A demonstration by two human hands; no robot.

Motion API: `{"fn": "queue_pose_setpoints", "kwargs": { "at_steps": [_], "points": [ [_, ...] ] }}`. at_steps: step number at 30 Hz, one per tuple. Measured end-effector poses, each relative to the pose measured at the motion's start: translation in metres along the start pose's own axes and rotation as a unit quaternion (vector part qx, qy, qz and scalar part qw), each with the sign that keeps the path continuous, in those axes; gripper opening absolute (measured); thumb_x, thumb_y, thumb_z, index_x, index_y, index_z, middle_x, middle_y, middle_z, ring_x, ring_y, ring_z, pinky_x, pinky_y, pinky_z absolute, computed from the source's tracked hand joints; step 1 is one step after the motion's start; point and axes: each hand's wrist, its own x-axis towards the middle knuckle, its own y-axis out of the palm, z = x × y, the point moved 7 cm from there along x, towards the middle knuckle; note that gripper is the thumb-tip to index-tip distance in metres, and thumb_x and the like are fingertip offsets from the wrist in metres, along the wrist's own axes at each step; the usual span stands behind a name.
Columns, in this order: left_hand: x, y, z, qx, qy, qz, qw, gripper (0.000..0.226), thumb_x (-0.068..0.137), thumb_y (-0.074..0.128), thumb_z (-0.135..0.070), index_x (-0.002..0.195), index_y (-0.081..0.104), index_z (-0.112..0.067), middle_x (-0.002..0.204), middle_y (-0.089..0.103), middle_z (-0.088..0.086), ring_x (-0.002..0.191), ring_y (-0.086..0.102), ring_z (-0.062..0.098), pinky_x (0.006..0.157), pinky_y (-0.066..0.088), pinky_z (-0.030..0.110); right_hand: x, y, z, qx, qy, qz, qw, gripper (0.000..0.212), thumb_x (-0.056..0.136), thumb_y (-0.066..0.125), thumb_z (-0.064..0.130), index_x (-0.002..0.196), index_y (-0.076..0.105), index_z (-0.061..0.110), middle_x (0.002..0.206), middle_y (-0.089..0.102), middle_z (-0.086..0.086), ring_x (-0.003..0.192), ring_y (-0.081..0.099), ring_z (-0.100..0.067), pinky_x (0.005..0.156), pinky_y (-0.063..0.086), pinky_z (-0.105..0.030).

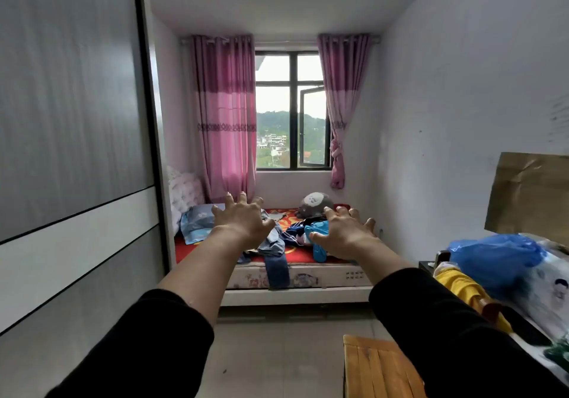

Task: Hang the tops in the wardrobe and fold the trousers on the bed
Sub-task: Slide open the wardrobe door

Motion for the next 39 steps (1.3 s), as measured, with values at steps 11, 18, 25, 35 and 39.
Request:
{"fn": "queue_pose_setpoints", "kwargs": {
  "at_steps": [11, 18, 25, 35, 39],
  "points": [
    [0.064, 0.045, 0.021, 0.026, -0.033, 0.019, 0.999, 0.060, 0.094, 0.039, -0.050, 0.148, 0.025, -0.027, 0.157, 0.018, 0.009, 0.142, 0.014, 0.036, 0.112, 0.022, 0.054, 0.076, 0.031, 0.022, -0.022, -0.051, -0.028, 0.998, 0.073, 0.088, 0.051, 0.059, 0.144, 0.033, 0.017, 0.148, 0.035, -0.006, 0.137, 0.028, -0.029, 0.110, 0.021, -0.059],
    [0.154, 0.084, 0.088, 0.061, -0.060, 0.000, 0.996, 0.059, 0.093, 0.038, -0.052, 0.144, 0.032, -0.023, 0.151, 0.028, 0.010, 0.137, 0.026, 0.035, 0.106, 0.032, 0.049, 0.179, 0.084, 0.078, -0.009, -0.090, -0.026, 0.996, 0.072, 0.086, 0.053, 0.059, 0.141, 0.037, 0.016, 0.144, 0.039, -0.007, 0.135, 0.032, -0.028, 0.108, 0.022, -0.059],
    [0.260, 0.109, 0.189, 0.071, -0.120, -0.008, 0.990, 0.054, 0.094, 0.038, -0.047, 0.142, 0.034, -0.023, 0.146, 0.034, 0.009, 0.133, 0.030, 0.033, 0.101, 0.034, 0.049, 0.295, 0.137, 0.153, 0.013, -0.131, -0.016, 0.991, 0.067, 0.086, 0.054, 0.055, 0.137, 0.039, 0.014, 0.142, 0.040, -0.008, 0.133, 0.033, -0.029, 0.104, 0.028, -0.054],
    [0.365, 0.144, 0.317, 0.097, -0.213, -0.052, 0.971, 0.051, 0.094, 0.038, -0.041, 0.142, 0.035, -0.021, 0.153, 0.021, 0.011, 0.136, 0.025, 0.033, 0.104, 0.030, 0.048, 0.452, 0.230, 0.272, 0.050, -0.227, 0.007, 0.972, 0.071, 0.085, 0.055, 0.056, 0.142, 0.036, 0.017, 0.143, 0.039, -0.007, 0.134, 0.031, -0.029, 0.105, 0.026, -0.056],
    [0.412, 0.154, 0.365, 0.116, -0.255, -0.091, 0.956, 0.050, 0.095, 0.038, -0.036, 0.142, 0.034, -0.020, 0.155, 0.019, 0.011, 0.139, 0.022, 0.032, 0.107, 0.030, 0.049, 0.516, 0.261, 0.327, 0.067, -0.292, 0.013, 0.954, 0.067, 0.087, 0.053, 0.055, 0.139, 0.037, 0.016, 0.142, 0.039, -0.007, 0.133, 0.032, -0.029, 0.106, 0.028, -0.055]
  ]
}}
